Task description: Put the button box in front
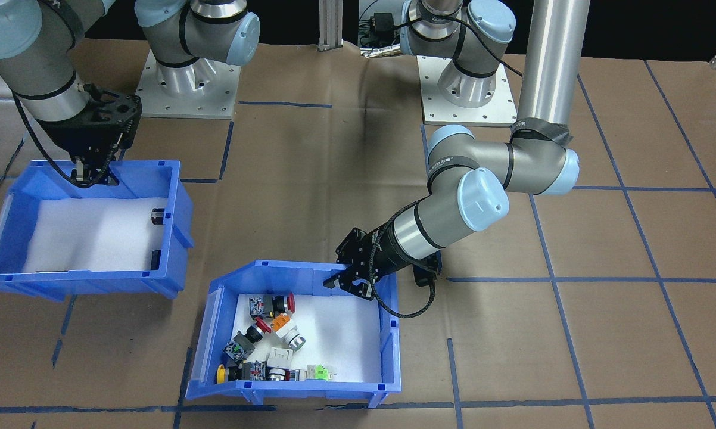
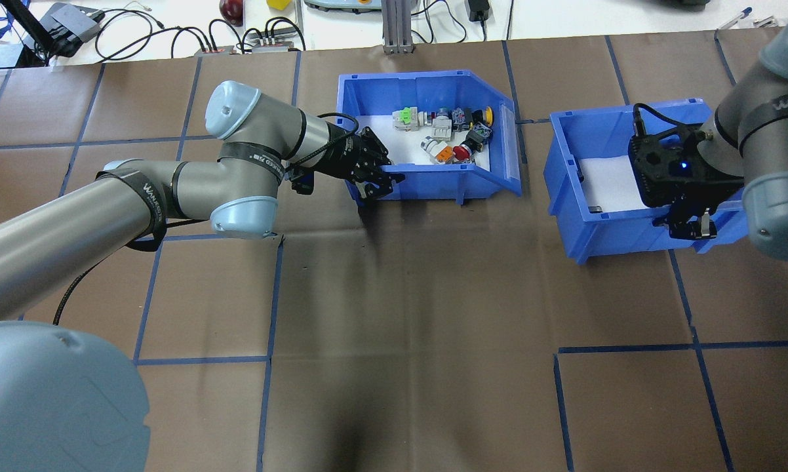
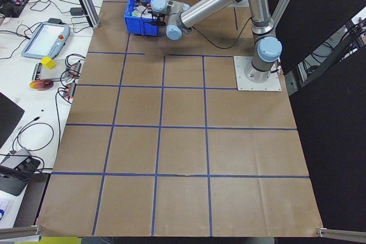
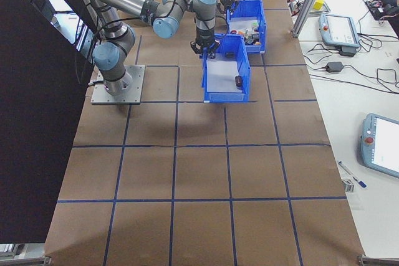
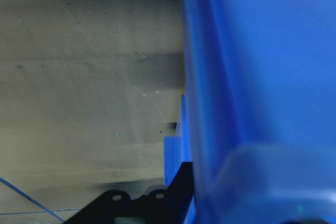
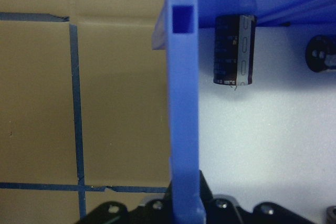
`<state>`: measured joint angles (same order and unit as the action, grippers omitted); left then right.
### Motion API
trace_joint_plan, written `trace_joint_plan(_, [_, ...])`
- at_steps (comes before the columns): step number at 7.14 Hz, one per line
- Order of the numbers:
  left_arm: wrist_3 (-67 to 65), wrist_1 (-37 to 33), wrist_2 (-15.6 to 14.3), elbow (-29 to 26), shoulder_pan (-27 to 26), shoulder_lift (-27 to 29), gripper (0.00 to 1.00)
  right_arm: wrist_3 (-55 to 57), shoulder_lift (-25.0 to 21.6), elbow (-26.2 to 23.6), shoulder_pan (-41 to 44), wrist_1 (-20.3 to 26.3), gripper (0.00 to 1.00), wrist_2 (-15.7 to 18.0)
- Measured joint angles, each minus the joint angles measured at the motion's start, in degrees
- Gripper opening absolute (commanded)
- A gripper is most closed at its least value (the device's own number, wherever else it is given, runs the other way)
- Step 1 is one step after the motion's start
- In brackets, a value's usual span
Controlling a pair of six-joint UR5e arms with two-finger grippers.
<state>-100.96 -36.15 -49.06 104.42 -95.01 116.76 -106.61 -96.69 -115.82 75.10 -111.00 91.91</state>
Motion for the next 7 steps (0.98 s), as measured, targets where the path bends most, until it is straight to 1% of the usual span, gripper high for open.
trace_joint_plan(1, [-0.1,-0.1,-0.1,0.1,0.2,0.0,0.13,0.0,-0.5,-0.7,0.0,0.1,0.07,0.0])
trace_joint_plan(2, [0.1,-0.2,-0.3,0.1,0.4,0.0,0.63,0.1,-0.9,-1.1,-0.1,0.4,0.07,0.0])
trace_joint_plan(3, [0.4,-0.2,-0.9,0.1,0.4,0.0,0.88,0.1,-1.4,-1.5,-0.1,0.8,0.07,0.0])
trace_joint_plan(4, [0.7,-0.2,-2.2,0.1,0.5,-0.1,0.96,0.1,-2.2,-2.1,-0.1,1.1,0.07,0.0])
trace_joint_plan(5, [0.8,-0.2,-4.2,0.0,0.7,-0.3,0.98,0.1,-3.4,-3.0,0.0,1.2,0.08,0.0])
trace_joint_plan(6, [0.8,-0.2,-5.4,-0.2,1.0,-1.1,0.98,0.2,-4.9,-4.3,0.1,1.3,0.08,0.0])
trace_joint_plan(7, [0.9,-1.8,-6.2,-0.5,1.3,-2.9,0.98,0.4,-6.7,-6.1,0.2,1.4,0.08,-0.2])
